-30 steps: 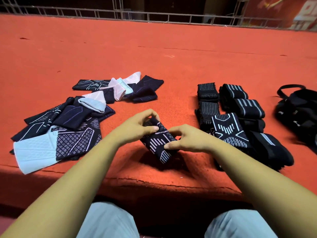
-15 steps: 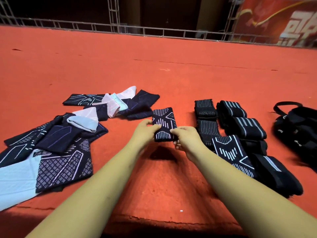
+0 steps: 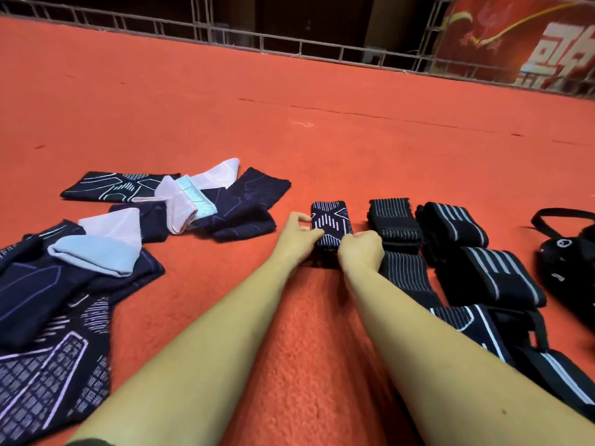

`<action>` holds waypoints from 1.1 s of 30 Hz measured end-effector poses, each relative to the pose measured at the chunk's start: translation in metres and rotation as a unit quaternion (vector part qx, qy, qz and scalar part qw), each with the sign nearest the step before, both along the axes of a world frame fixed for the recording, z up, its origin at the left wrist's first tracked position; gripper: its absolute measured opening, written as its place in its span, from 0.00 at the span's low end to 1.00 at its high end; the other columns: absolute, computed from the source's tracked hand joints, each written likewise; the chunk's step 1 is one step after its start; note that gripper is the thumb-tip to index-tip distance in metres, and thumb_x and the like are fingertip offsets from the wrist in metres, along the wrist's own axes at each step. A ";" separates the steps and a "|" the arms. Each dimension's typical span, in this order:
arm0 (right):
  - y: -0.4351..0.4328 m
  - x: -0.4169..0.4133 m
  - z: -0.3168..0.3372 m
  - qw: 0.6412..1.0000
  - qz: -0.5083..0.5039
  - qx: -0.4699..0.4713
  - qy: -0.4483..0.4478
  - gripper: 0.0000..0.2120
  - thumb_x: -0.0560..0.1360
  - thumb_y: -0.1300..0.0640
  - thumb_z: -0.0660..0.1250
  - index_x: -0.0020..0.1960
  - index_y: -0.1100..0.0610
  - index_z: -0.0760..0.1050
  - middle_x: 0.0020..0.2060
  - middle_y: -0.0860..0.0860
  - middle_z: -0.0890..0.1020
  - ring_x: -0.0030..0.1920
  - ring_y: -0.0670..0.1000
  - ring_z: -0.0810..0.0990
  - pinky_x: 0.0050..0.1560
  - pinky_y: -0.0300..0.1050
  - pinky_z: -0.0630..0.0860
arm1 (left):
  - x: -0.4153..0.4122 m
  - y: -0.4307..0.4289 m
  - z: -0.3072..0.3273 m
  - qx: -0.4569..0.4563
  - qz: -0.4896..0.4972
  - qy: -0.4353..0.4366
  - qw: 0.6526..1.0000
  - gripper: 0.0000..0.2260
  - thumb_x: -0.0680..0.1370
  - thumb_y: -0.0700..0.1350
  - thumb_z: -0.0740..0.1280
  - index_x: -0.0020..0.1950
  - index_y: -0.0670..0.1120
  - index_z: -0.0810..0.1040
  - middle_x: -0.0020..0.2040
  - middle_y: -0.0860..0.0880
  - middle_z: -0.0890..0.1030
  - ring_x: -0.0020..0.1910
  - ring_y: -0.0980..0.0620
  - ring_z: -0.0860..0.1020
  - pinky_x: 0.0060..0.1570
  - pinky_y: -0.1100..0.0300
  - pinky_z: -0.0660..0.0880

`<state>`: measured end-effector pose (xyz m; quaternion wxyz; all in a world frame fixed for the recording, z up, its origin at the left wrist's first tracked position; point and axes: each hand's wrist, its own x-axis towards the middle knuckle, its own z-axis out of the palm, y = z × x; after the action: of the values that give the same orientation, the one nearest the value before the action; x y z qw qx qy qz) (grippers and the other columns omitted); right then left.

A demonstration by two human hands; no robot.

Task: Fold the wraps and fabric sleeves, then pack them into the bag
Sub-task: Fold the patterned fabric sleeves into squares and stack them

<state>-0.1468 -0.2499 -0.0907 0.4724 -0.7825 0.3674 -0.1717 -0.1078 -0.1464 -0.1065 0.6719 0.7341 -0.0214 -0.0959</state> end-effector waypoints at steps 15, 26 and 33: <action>0.064 0.037 0.014 0.965 0.205 -0.161 0.002 0.13 0.73 0.59 0.64 0.55 0.62 0.78 0.56 0.60 0.80 0.59 0.61 0.78 0.56 0.49 0.72 | 0.023 0.109 0.013 0.327 0.125 -0.257 0.901 0.06 0.73 0.39 0.67 0.50 0.43 0.76 0.49 0.43 0.79 0.51 0.42 0.76 0.54 0.50 0.72; 0.110 0.092 -0.023 0.959 0.260 -0.100 0.055 0.13 0.75 0.56 0.68 0.56 0.62 0.78 0.55 0.61 0.82 0.57 0.62 0.79 0.46 0.46 0.69 | 0.036 0.199 -0.052 0.436 0.062 -0.210 0.873 0.20 0.80 0.57 0.63 0.73 0.57 0.70 0.69 0.52 0.70 0.72 0.49 0.64 0.68 0.46 0.62; 0.110 0.078 0.012 0.951 0.305 0.019 -0.043 0.12 0.67 0.61 0.66 0.27 0.55 0.66 0.27 0.52 0.69 0.33 0.54 0.69 0.34 0.51 0.69 | 0.040 0.198 -0.056 0.386 0.109 -0.244 0.883 0.09 0.81 0.52 0.64 0.59 0.55 0.79 0.61 0.51 0.77 0.63 0.46 0.74 0.63 0.45 0.70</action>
<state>-0.0689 -0.1395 -0.0784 0.5322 -0.8402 0.0935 -0.0459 -0.0681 0.0512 -0.1622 0.3152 0.9332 -0.0657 0.1597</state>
